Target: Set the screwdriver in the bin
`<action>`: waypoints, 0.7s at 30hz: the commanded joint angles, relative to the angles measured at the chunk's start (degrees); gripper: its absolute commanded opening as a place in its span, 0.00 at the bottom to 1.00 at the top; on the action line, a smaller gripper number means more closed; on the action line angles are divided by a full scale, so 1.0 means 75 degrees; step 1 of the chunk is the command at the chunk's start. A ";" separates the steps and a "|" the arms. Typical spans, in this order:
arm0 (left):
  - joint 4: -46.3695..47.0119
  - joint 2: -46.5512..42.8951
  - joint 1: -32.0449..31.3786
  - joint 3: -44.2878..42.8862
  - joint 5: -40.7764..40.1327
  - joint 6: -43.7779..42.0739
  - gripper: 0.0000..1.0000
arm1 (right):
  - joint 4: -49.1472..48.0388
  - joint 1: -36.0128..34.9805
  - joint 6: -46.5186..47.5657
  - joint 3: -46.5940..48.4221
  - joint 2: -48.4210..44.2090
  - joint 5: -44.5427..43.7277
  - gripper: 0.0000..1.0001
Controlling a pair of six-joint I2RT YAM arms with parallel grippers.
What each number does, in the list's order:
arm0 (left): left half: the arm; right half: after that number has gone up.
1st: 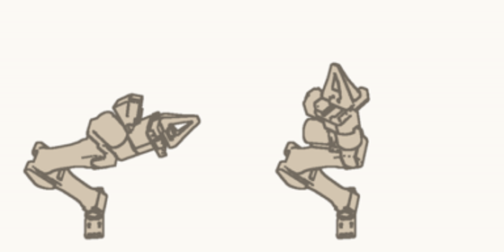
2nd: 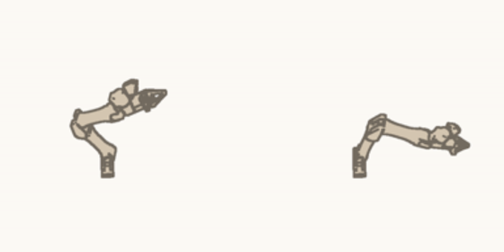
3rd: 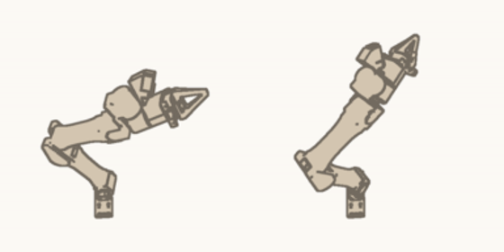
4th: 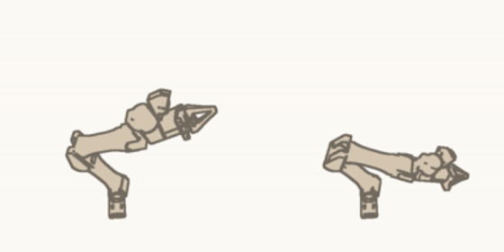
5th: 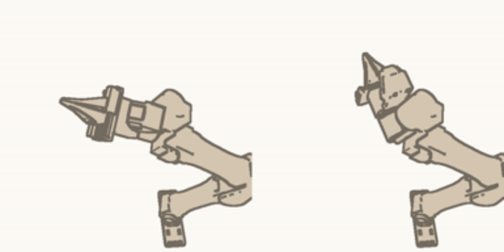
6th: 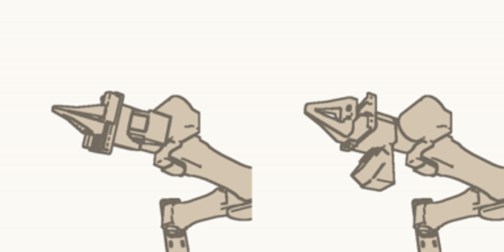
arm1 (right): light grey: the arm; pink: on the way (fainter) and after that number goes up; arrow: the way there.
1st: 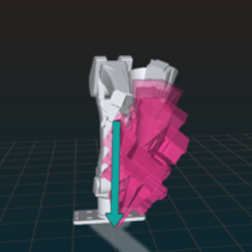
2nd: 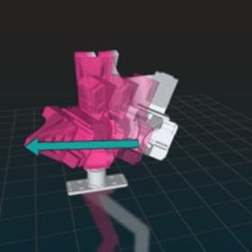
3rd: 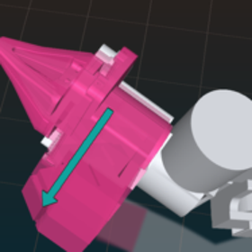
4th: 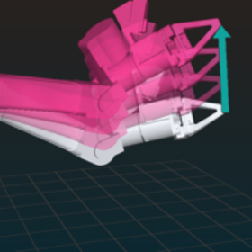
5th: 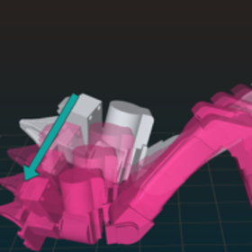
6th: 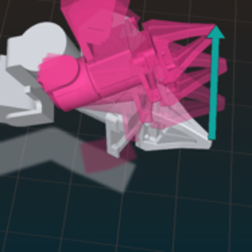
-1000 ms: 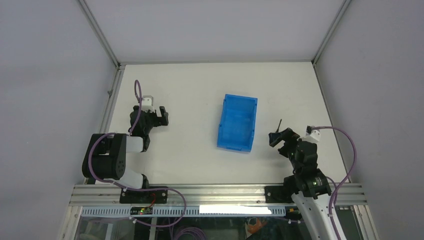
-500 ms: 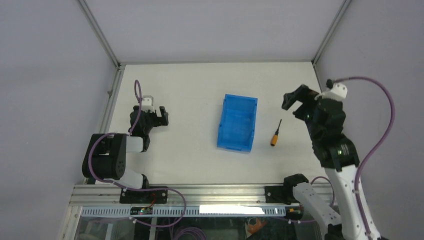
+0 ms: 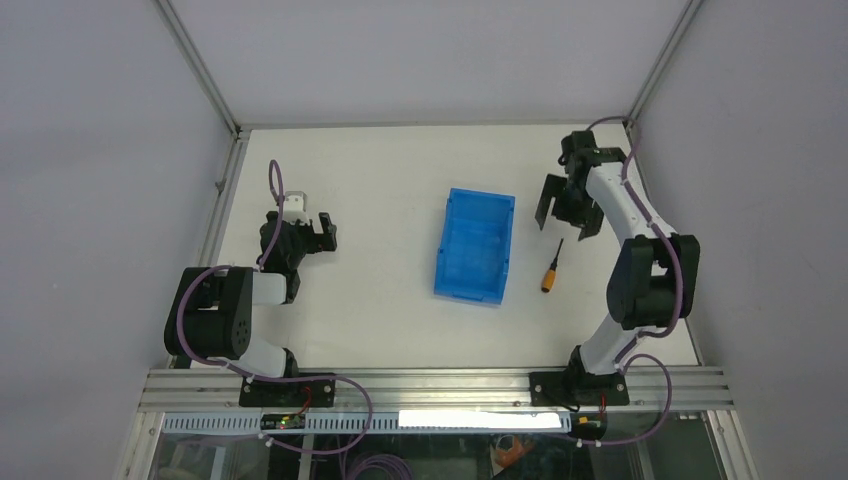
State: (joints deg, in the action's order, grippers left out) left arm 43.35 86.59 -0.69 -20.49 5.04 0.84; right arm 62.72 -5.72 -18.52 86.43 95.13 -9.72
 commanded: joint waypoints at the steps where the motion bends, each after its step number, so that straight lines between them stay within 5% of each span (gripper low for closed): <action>1: 0.0489 -0.0031 0.0011 -0.0139 0.0137 0.0016 0.99 | -0.0703 0.0275 -0.0121 -0.1495 -0.0044 0.1208 0.85; 13: 0.0489 -0.0035 0.0010 -0.0139 0.0138 0.0017 0.99 | -0.2418 0.0346 -0.0419 -0.3440 0.0741 0.1158 0.43; 15: 0.0483 -0.0037 0.0010 -0.0140 0.0131 0.0017 0.99 | -0.2379 0.0349 -0.0384 -0.3385 0.0800 0.1026 0.30; 17: 0.0490 -0.0028 0.0010 -0.0139 0.0137 0.0017 0.99 | -0.2104 0.0345 -0.0265 -0.3158 0.0801 0.1007 0.01; 21: 0.0484 -0.0043 0.0010 -0.0139 0.0131 0.0017 0.99 | -0.0617 0.0289 0.0005 -0.2130 0.0147 0.0770 0.00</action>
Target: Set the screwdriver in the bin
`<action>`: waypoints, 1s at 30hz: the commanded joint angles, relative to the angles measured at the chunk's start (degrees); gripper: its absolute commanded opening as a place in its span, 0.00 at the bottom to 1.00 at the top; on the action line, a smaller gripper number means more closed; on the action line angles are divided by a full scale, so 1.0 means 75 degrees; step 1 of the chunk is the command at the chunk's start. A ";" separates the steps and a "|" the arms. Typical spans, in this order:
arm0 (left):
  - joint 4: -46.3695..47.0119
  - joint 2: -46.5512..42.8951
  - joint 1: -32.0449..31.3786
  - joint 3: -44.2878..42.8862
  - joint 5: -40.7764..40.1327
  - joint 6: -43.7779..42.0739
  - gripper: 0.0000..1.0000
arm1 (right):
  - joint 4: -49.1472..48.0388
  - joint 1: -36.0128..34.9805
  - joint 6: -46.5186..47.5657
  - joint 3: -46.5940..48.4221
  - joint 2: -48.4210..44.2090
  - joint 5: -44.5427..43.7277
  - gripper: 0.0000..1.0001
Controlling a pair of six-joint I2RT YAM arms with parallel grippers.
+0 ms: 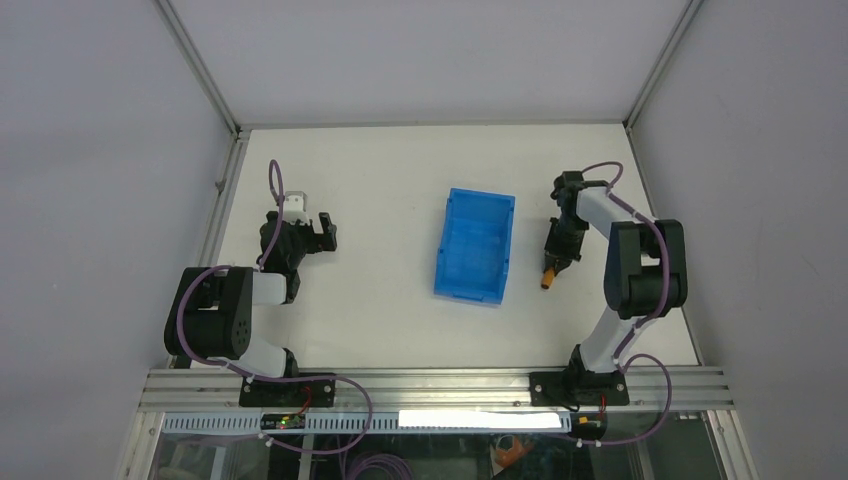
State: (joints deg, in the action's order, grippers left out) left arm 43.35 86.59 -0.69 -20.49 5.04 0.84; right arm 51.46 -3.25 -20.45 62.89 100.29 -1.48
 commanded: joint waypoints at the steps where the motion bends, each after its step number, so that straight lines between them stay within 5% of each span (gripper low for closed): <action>1: 0.0494 -0.0032 0.0010 -0.0139 0.0136 0.0017 0.99 | 0.1368 -0.0047 0.0347 0.1378 -0.0713 -0.0316 0.00; 11: 0.0488 -0.0026 0.0010 -0.0139 0.0137 0.0017 0.99 | 0.5035 -0.0064 0.0582 0.5211 -0.1217 -0.0208 0.00; 19: 0.0489 -0.0034 0.0010 -0.0139 0.0137 0.0023 0.99 | 0.4745 -0.0592 -0.0015 0.5462 -0.1590 0.0125 0.00; 30: 0.0489 -0.0032 0.0010 -0.0139 0.0137 0.0017 0.99 | 0.3299 -0.3759 -0.1163 0.6046 -0.0485 0.0244 0.00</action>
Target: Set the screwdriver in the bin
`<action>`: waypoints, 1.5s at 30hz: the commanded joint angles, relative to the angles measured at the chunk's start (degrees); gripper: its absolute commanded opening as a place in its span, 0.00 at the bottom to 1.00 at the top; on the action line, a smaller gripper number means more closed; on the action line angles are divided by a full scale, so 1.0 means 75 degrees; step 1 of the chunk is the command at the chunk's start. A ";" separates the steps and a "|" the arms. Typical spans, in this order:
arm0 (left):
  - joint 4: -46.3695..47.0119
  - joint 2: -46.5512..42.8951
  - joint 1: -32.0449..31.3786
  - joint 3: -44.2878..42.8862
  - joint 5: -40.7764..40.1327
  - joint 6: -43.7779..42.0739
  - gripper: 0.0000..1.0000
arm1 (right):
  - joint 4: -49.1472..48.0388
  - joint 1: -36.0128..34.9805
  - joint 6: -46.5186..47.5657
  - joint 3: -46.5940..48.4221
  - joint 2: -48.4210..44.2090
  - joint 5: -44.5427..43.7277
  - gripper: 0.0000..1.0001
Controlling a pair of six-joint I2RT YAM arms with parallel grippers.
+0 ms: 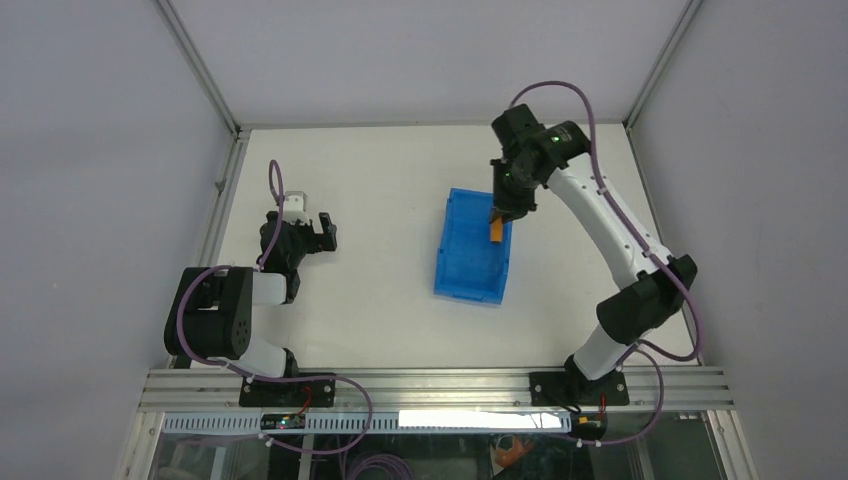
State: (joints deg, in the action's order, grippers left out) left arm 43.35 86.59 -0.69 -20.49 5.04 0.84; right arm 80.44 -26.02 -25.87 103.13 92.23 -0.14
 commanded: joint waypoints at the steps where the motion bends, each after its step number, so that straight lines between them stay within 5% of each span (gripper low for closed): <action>1: 0.0483 -0.0042 0.0010 -0.0139 0.0137 0.0017 0.99 | -0.0556 -0.0888 -0.0458 0.0840 0.0781 -0.0171 0.00; 23: 0.0489 -0.0036 0.0010 -0.0139 0.0137 0.0017 0.99 | -0.3728 -0.1615 -0.1355 -0.2532 0.2500 -0.0872 0.00; 31: 0.0489 -0.0026 0.0010 -0.0139 0.0136 0.0017 0.99 | -0.3655 -0.1650 -0.1492 -0.2597 0.2251 -0.1333 0.42; 41: 0.0489 -0.0037 0.0010 -0.0139 0.0136 0.0017 0.99 | -0.2772 -0.1734 -0.1125 -0.1836 0.0996 -0.1902 0.49; 43: 0.0488 -0.0030 0.0010 -0.0139 0.0137 0.0017 0.99 | -0.2805 -0.1725 -0.0857 -0.1801 0.0561 -0.1831 0.64; 45: 0.0489 -0.0039 0.0010 -0.0142 0.0135 0.0017 0.99 | -0.2924 -0.1722 -0.0511 -0.1826 0.0085 -0.1739 0.95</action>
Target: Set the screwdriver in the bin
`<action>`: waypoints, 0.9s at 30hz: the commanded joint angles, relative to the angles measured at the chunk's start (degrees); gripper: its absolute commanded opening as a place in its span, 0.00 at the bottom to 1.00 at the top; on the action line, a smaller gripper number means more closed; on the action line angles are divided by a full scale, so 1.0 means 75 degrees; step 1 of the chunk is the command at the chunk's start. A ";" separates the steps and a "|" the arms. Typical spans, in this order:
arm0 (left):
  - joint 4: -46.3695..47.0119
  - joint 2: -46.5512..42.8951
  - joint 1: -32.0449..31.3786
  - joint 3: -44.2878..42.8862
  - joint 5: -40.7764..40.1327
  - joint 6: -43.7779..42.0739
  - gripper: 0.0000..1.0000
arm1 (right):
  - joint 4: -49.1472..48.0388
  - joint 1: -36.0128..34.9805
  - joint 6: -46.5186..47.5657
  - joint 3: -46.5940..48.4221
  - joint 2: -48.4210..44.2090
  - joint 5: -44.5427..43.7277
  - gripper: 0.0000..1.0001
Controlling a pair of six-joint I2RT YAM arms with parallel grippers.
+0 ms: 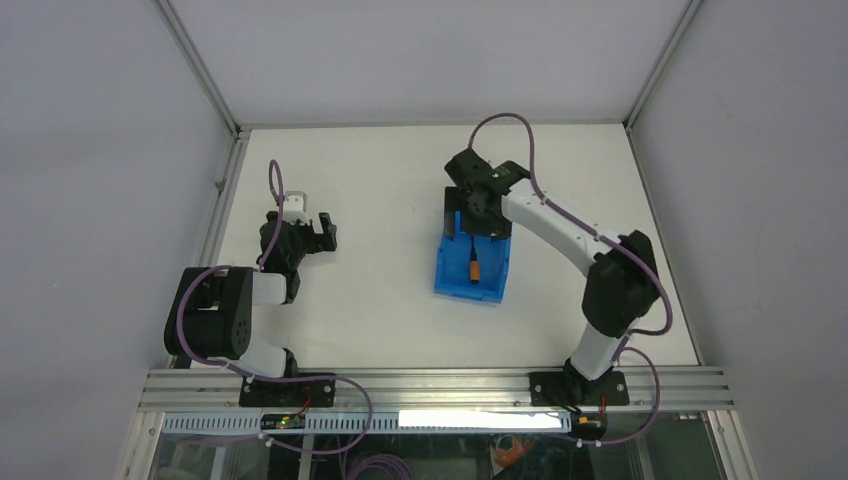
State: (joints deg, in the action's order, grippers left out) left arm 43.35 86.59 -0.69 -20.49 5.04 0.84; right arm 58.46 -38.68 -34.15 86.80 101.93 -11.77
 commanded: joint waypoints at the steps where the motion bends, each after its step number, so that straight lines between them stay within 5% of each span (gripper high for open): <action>1: 0.0491 -0.0030 0.0010 -0.0139 0.0131 0.0017 0.99 | -0.0066 -0.0035 0.0812 0.0308 -0.1452 -0.0199 0.99; 9: 0.0491 -0.0031 0.0010 -0.0146 0.0134 0.0017 0.99 | -0.1989 0.0815 0.2057 -0.1584 -0.3953 -0.0278 0.99; 13: 0.0492 -0.0037 0.0010 -0.0139 0.0137 0.0017 0.99 | -0.3731 0.1732 0.2332 -0.3583 -0.5384 0.0170 0.99; 18: 0.0483 -0.0036 0.0010 -0.0139 0.0142 0.0016 0.99 | -0.5460 0.2292 0.2181 -0.6068 -0.7068 -0.0626 0.99; 27: 0.0489 -0.0027 0.0010 -0.0140 0.0138 0.0017 0.99 | -0.6136 0.2318 0.1125 -0.7927 -0.7776 -0.1490 0.99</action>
State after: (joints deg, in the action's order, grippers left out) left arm 43.35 86.59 -0.69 -20.49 5.04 0.84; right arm 19.66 -21.47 -20.86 29.41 44.05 -18.37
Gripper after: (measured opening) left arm 0.990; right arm 0.991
